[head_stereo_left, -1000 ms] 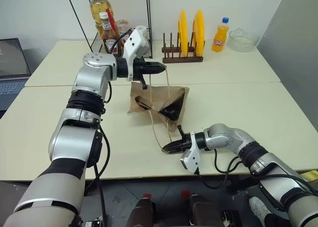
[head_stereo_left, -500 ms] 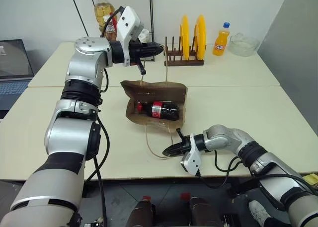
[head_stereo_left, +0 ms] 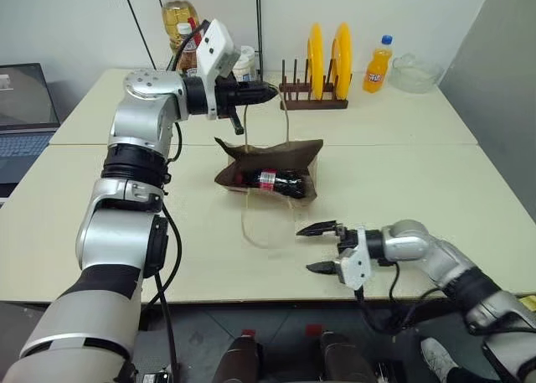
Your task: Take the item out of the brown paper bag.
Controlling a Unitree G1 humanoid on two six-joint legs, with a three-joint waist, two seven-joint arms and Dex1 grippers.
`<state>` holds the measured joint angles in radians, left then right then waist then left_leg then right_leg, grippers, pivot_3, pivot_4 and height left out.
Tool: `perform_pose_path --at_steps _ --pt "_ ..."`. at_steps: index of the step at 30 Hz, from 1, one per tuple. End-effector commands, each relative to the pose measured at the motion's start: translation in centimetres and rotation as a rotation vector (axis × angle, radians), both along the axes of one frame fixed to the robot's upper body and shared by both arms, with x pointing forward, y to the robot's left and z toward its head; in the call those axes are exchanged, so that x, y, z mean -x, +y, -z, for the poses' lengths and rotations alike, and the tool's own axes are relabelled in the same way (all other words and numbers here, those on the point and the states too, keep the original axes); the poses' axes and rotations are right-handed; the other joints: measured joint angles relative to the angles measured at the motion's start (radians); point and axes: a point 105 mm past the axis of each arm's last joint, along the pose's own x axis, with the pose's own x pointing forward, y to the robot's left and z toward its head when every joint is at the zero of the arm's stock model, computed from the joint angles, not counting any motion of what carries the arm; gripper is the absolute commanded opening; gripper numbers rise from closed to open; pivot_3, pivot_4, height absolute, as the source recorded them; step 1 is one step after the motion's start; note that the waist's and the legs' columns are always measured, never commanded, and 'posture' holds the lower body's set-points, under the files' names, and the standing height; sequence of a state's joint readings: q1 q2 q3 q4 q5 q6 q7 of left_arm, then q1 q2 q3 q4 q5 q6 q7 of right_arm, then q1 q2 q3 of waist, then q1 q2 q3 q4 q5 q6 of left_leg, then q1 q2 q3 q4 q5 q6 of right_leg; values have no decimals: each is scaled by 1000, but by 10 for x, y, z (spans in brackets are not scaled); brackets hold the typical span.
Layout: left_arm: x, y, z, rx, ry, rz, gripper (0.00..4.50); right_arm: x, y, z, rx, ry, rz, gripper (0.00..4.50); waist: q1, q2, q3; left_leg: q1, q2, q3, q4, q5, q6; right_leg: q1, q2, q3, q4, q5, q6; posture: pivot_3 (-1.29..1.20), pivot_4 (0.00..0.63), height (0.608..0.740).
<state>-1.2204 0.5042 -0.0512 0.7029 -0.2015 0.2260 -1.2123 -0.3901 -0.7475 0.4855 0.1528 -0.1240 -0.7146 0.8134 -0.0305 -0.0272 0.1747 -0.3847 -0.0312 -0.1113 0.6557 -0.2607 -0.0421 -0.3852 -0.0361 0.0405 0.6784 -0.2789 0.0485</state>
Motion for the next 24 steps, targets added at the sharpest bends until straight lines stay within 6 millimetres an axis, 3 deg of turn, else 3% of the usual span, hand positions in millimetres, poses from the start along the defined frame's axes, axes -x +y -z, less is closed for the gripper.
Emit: perform_pose_path --at_steps 1,5,9,11,14,17,22,24 --pt "12 -2 -20 24 -53 52 0 7 -7 -25 -91 3 85 4472 -2 0 0 -1 1 0 0 0 0 -1 0 0 1 0 0 0 150 740" --pt "16 -2 -23 30 -50 63 0 6 -23 -27 -174 161 284 4472 -5 -1 1 -2 2 2 0 0 0 -3 2 1 1 0 0 0 150 740" --pt "22 -4 -24 35 -36 98 0 -20 -25 -53 -310 216 429 4306 -9 0 2 -1 4 3 0 0 0 -3 3 1 2 0 0 0 150 740" --pt "27 -6 -25 34 -28 125 0 -34 -24 -68 -386 240 482 3869 -11 0 3 -1 5 3 0 0 0 -3 4 1 2 0 0 0 150 740" --pt "36 -9 -26 19 -12 168 0 -39 -8 -101 -519 307 453 2800 -9 1 4 -1 5 2 0 0 0 -3 4 1 2 0 0 0 150 740" --pt "40 -11 -26 14 -1 184 0 -34 4 -128 -635 446 396 1742 -8 1 5 -3 5 1 -1 0 0 -4 3 0 1 0 0 0 150 740" --pt "41 -10 -26 13 3 183 0 -11 26 -152 -727 797 239 38 -2 2 5 -5 4 -1 -1 0 0 -5 2 0 1 0 0 0 150 740" --pt "41 -11 -27 15 5 183 0 -5 39 -158 -730 872 180 12 -2 2 5 -5 4 -1 -1 0 0 -5 2 0 1 0 0 0 150 740"
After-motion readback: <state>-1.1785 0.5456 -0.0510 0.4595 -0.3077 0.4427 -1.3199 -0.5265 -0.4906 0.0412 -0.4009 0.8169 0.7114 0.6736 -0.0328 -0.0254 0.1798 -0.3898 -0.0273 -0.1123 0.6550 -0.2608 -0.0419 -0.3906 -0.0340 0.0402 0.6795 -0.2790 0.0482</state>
